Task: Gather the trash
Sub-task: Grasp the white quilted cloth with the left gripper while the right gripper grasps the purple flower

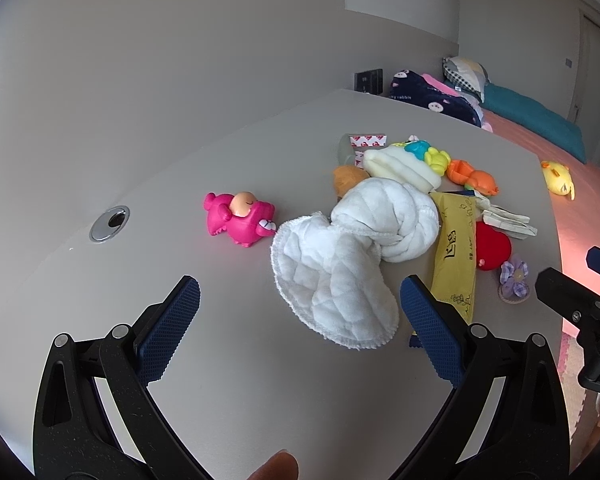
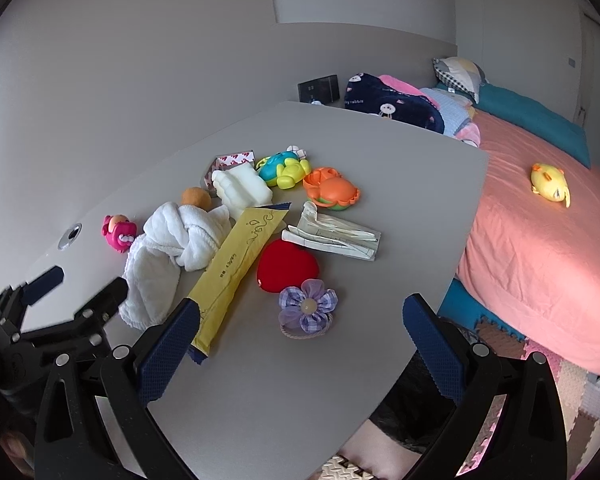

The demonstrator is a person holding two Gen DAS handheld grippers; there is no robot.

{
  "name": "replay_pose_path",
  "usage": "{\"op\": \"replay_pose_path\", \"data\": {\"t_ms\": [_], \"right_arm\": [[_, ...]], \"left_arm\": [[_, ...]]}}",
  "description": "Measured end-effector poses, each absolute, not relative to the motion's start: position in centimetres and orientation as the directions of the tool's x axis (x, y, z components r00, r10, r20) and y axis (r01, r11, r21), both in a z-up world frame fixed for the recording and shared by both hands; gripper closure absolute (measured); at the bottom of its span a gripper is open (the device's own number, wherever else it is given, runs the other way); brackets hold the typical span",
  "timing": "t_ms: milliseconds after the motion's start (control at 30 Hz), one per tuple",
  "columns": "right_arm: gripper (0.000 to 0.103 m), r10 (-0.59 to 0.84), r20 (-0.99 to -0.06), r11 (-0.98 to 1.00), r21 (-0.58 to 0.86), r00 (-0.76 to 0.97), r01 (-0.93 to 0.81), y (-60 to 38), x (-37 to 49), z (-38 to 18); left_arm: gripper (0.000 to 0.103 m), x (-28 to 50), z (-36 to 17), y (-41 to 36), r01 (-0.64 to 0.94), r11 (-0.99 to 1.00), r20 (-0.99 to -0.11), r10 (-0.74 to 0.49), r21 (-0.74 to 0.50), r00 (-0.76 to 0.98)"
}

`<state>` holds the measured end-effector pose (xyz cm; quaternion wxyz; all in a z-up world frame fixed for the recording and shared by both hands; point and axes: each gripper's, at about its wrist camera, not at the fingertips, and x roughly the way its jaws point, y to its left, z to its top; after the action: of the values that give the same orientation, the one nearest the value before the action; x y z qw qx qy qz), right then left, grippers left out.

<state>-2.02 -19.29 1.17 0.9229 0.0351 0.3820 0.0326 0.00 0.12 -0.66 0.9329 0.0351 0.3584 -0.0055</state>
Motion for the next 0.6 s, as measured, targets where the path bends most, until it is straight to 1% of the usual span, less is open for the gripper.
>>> {"op": "replay_pose_path", "data": {"t_ms": [267,400,467,533,600], "right_arm": [[0.002,0.095,-0.719,0.995,0.086,0.688,-0.048,-20.6,-1.6,0.2],[0.009,0.114,-0.734,0.993,0.095,0.670,-0.065,-20.7,-0.7,-0.5],[0.012,0.113,-0.743,0.994,0.090,0.660,-0.069,-20.5,-0.2,-1.0],[0.017,0.124,-0.749,0.992,0.097,0.651,-0.077,-20.4,0.3,-1.5],[0.022,0.126,-0.759,0.992,0.097,0.639,-0.080,-20.3,0.8,-2.0]], "left_arm": [[0.006,1.0,-1.0,0.8,0.053,0.998,-0.693,-0.021,0.025,0.721],[0.006,2.0,-0.9,0.3,0.081,0.997,-0.684,-0.050,0.012,0.728],[0.008,2.6,-1.1,0.0,0.102,0.995,-0.691,-0.068,0.009,0.719],[0.014,3.2,-1.5,-0.4,0.120,0.993,-0.702,-0.073,0.017,0.708],[0.016,3.6,-1.8,-0.7,0.128,0.991,-0.707,-0.069,0.031,0.704]]}}
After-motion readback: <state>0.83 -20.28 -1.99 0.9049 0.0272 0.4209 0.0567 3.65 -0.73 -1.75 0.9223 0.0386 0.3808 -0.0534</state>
